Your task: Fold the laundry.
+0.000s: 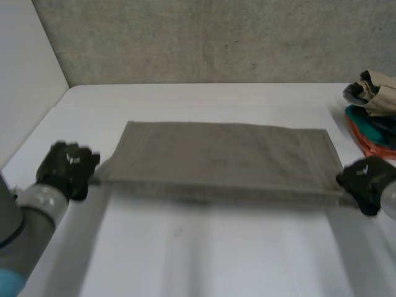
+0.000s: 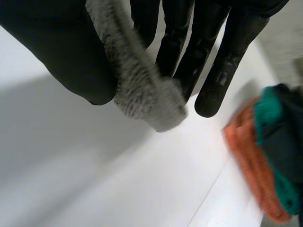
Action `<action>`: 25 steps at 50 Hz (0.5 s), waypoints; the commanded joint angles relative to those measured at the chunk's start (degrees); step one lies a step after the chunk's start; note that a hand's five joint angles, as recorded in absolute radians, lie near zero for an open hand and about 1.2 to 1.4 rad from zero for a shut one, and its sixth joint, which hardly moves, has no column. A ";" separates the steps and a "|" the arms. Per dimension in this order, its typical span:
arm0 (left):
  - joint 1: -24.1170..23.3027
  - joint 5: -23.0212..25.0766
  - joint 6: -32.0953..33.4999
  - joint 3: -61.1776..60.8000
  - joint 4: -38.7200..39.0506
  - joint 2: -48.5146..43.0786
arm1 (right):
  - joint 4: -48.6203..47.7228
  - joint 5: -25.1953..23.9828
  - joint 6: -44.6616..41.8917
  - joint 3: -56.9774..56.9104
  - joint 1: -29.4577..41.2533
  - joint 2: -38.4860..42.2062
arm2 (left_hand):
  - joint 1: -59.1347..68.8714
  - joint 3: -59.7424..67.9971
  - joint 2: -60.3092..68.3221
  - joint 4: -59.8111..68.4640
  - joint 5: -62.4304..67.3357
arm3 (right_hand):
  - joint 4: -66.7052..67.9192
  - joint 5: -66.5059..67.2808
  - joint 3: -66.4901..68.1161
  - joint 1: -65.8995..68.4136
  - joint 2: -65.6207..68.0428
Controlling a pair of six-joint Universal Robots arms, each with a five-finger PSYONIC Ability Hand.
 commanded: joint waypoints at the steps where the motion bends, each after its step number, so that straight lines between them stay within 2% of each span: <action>1: 0.24 -0.39 10.81 -7.86 -14.29 4.36 | 14.19 1.36 -13.78 4.85 -1.44 -2.44 | 13.76 11.73 11.40 11.39 13.84 | 11.83 13.83 12.16 18.84 12.26; 5: 0.59 -0.21 10.99 -7.25 -13.43 4.01 | 11.75 1.45 -13.26 4.15 -1.26 -1.66 | 13.76 11.73 11.40 11.39 13.84 | 11.83 13.83 12.16 18.84 12.26; 10: -0.11 0.14 10.73 -3.04 -5.79 0.94 | 3.31 2.06 -11.41 0.20 -0.38 3.44 | 13.76 11.73 11.40 11.39 13.84 | 11.83 13.83 12.16 18.84 12.26; 15: -5.19 -0.21 8.72 7.92 7.20 -9.93 | -3.55 4.52 -5.70 -7.53 2.43 10.12 | 13.76 11.73 11.40 11.39 13.84 | 11.83 13.83 12.16 18.84 12.26; 19: -7.05 -0.91 6.69 17.58 13.10 -19.95 | -6.19 7.77 -3.15 -14.65 5.41 17.23 | 13.76 11.73 11.40 11.39 13.84 | 11.83 13.83 12.16 18.84 12.26; 22: -7.23 -2.05 6.07 24.02 14.78 -26.56 | -9.53 9.88 -3.15 -20.01 6.91 21.54 | 13.76 11.73 11.40 11.39 13.84 | 11.83 13.83 12.16 18.84 12.26; 25: -7.93 -5.30 6.59 33.16 14.96 -34.30 | -14.35 10.50 -3.23 -24.57 7.35 25.31 | 13.76 11.73 11.40 11.39 13.84 | 11.83 13.83 12.16 18.84 12.26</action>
